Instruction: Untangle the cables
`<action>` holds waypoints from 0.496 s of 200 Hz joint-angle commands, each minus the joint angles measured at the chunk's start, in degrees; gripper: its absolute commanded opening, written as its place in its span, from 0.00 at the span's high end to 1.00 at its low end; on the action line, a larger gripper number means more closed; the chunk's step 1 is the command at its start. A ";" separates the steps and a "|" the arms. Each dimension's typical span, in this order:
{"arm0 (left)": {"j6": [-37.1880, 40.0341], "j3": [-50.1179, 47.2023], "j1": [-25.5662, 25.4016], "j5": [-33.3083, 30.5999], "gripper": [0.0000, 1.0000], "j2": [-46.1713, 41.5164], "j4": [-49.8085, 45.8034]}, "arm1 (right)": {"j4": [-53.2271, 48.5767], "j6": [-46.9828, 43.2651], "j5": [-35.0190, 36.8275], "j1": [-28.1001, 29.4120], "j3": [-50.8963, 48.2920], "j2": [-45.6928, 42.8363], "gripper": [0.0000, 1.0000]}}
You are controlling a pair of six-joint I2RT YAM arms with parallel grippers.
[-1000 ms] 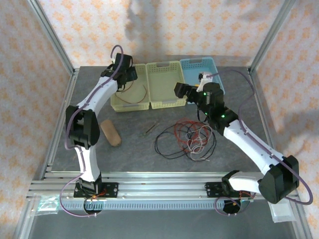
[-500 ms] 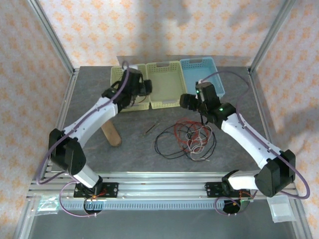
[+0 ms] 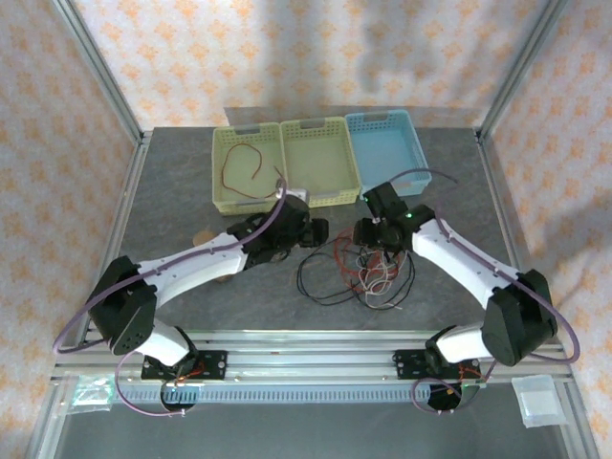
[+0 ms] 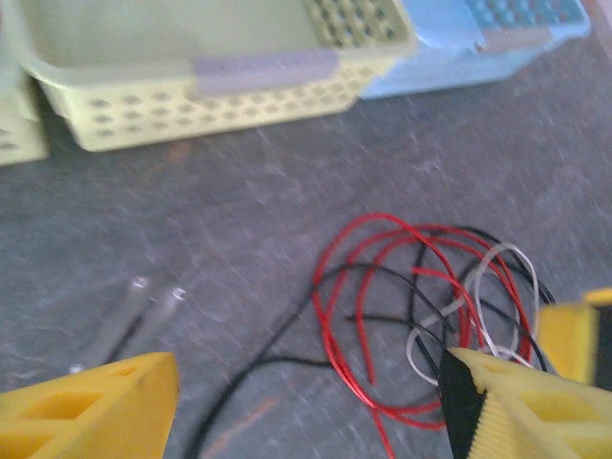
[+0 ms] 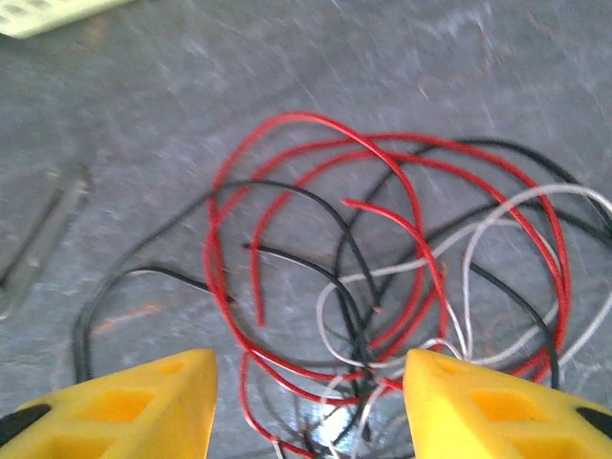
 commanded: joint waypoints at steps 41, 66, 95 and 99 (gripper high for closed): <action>-2.00 -3.01 -7.13 4.33 0.29 7.37 11.24 | -5.17 0.48 5.49 -1.70 -6.49 1.26 0.61; -3.06 -4.20 -7.69 8.42 0.33 10.16 15.27 | -3.17 -1.90 0.87 -4.60 -8.38 0.78 0.63; -4.46 -6.04 -7.76 12.62 0.33 12.69 20.83 | -2.86 -3.96 0.21 -5.98 -8.99 1.75 0.65; -4.63 -6.13 -7.76 12.88 0.33 13.03 21.11 | -2.78 -4.10 0.44 -6.13 -9.08 1.71 0.65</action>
